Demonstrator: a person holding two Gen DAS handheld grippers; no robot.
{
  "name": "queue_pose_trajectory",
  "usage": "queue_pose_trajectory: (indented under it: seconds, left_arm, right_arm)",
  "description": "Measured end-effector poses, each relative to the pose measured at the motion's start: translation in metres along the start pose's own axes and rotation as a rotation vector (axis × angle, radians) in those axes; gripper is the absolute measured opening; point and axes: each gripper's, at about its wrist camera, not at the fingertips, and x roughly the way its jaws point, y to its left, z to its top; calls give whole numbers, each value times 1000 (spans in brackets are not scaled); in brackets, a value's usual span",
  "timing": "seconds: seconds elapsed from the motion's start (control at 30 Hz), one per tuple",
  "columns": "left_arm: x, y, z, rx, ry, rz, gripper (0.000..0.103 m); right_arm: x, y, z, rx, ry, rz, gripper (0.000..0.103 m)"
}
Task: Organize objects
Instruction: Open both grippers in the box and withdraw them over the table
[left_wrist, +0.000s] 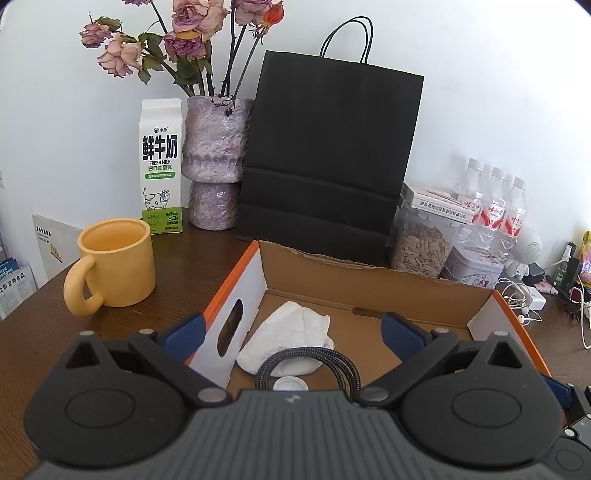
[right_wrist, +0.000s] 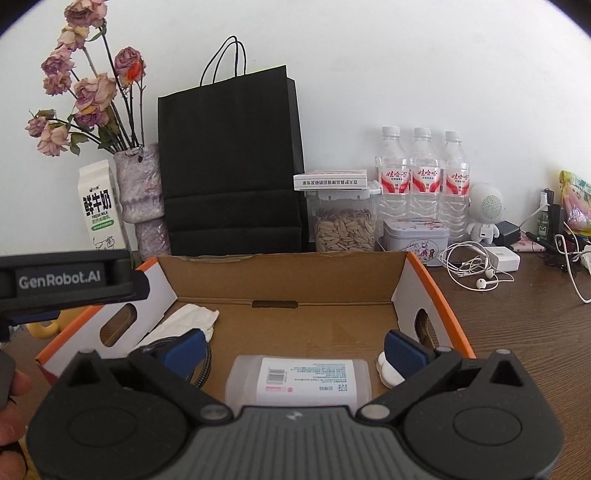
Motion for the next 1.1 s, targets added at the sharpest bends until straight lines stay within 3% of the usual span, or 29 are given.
queue_pose_trajectory:
  seconds: [0.17, 0.33, 0.6, 1.1]
  left_arm:
    - [-3, 1, 0, -9, -15, 3, 103]
    - [-20, 0, -7, -5, -113, 23, 103]
    - [-48, 11, -21, -29, -185, -41, 103]
    - [-93, 44, -63, 16, -203, -45, 103]
  right_arm:
    - [-4, 1, -2, -4, -6, 4, 103]
    - [-19, 0, -10, -21, -35, 19, 103]
    - [-57, 1, -15, -82, -95, 32, 103]
    - [-112, 7, -51, -174, -128, 64, 103]
